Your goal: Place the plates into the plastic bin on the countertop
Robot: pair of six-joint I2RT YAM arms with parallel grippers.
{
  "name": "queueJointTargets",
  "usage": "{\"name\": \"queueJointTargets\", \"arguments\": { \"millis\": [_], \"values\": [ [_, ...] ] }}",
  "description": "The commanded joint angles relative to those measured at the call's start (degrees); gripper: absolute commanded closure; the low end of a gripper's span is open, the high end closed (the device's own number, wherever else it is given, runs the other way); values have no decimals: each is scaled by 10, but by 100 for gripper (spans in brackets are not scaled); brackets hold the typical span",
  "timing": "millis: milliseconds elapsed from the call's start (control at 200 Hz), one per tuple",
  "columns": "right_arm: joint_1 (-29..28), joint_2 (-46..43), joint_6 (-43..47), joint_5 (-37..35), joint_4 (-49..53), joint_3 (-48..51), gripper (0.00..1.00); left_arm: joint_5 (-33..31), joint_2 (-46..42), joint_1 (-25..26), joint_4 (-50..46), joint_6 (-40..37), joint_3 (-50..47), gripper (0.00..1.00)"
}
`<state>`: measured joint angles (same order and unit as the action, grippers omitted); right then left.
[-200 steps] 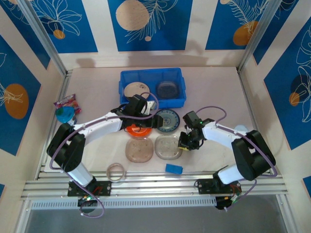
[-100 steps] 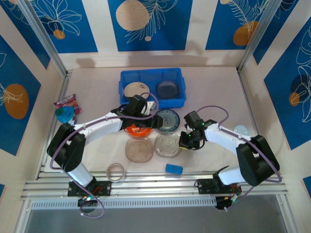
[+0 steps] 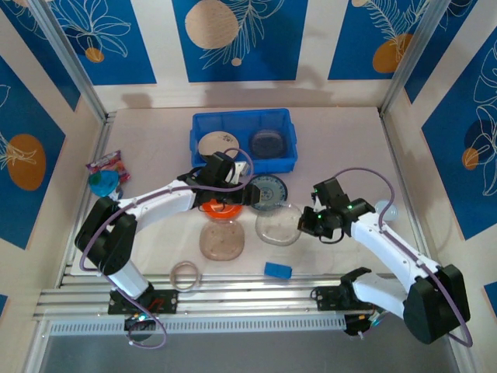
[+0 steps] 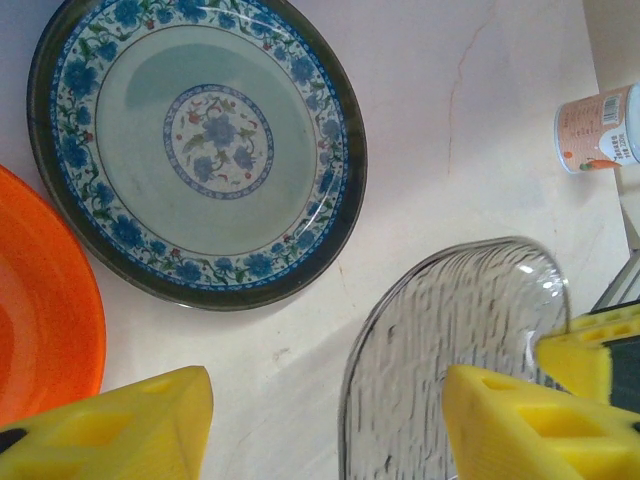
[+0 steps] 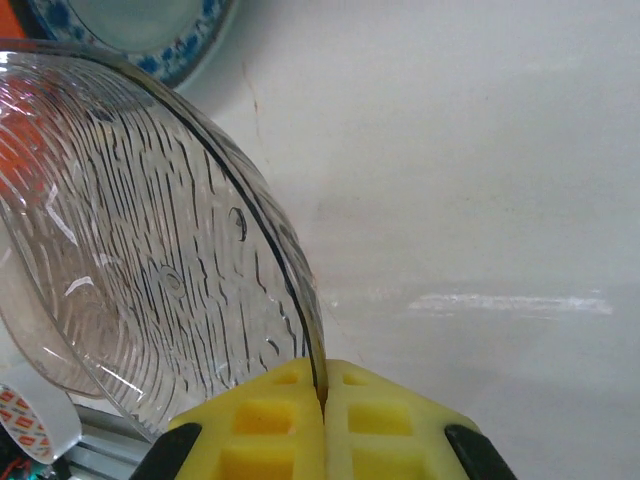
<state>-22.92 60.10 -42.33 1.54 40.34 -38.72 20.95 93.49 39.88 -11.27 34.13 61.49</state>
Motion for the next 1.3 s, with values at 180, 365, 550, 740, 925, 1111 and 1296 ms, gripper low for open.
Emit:
{"name": "queueJointTargets", "arguments": {
  "millis": [180, 365, 550, 740, 925, 1111, 1296],
  "values": [
    [10, -2, -19, 16, -8, -45, 100, 18, 4, 0, 29, 18, -8, 42],
    [11, 25, -15, 21, -25, -75, 100, 26, 5, 0, 41, 18, -11, 46],
    [11, 47, -6, 27, -31, -107, 100, 29, 11, 0, 37, 14, -3, 59],
    [11, 66, -2, 39, -45, -119, 100, 34, 21, -4, 39, 15, 5, 79],
    [13, 92, -4, 35, -52, -124, 100, 27, 16, -8, 35, 16, 7, 100],
    [21, 114, 0, 7, -55, -143, 67, 24, 0, -20, 31, 19, 11, 100],
    [46, 94, 12, -34, -39, -170, 47, -7, -23, -33, 2, 11, 26, 100]
  ]
}}
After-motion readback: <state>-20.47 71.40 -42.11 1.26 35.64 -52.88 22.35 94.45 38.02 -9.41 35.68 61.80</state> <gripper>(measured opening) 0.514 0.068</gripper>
